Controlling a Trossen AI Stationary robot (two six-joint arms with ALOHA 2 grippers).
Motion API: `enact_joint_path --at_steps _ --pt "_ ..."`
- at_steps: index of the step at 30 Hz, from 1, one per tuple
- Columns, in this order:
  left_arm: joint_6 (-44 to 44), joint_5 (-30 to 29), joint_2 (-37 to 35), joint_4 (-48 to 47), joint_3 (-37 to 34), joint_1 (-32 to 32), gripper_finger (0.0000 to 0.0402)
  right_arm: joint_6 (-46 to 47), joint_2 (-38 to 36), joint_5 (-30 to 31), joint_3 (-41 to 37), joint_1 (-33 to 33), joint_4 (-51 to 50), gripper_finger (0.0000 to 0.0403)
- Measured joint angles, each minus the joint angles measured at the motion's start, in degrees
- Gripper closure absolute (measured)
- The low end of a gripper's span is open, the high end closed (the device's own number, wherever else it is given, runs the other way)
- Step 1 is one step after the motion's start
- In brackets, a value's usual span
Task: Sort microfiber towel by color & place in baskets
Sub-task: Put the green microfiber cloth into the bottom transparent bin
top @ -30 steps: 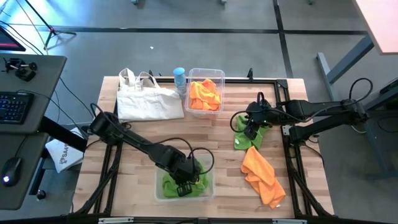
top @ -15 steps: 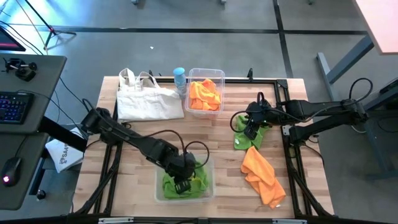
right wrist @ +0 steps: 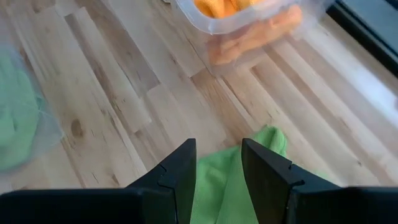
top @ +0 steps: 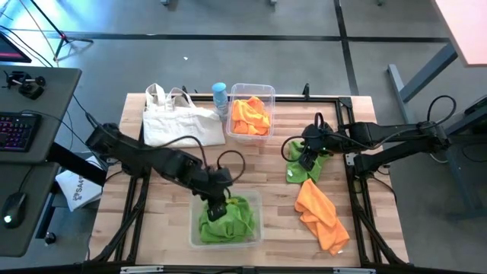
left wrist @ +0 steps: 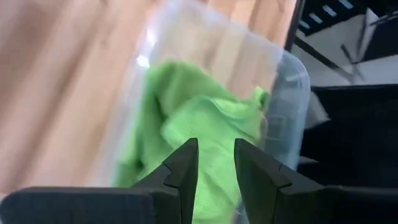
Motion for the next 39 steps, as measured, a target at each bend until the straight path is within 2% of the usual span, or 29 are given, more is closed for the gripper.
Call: enact_joint_path --at_steps 6,10,19,24,27,30,34,39 --pt "9.7 -9.9 -5.3 -1.9 0.0 0.8 0.0309 7.6 0.0 0.0 0.0 0.0 -3.8 0.0281" --pt "14.5 -11.9 -8.7 -3.2 0.0 3.6 0.0309 15.5 0.0 -0.7 0.0 0.0 -8.4 0.0281" --pt "26.7 -11.9 -12.3 -9.8 0.0 12.6 0.0309 38.2 0.0 -1.9 0.0 0.0 -20.4 0.0281" --pt "32.8 -11.3 -13.0 -13.3 0.0 17.4 0.0309 43.5 0.0 -1.4 0.0 0.0 -22.5 0.0281" --pt "36.9 -9.9 -13.3 -13.5 -0.7 20.0 0.0309 46.3 0.6 1.2 0.0 0.3 -22.4 0.0281" --pt "39.2 -8.5 -15.1 -13.1 -4.2 22.8 0.0309 50.2 1.9 2.5 -1.0 0.9 -21.5 0.0281" --pt "39.3 -8.0 -19.2 -11.9 -11.3 26.1 0.0309 54.5 2.3 0.5 -6.7 1.8 -16.0 0.0281" --pt "40.1 -4.2 -25.1 -7.5 -18.6 29.5 0.0309 60.8 2.3 -2.3 -14.3 2.8 -9.3 0.028"
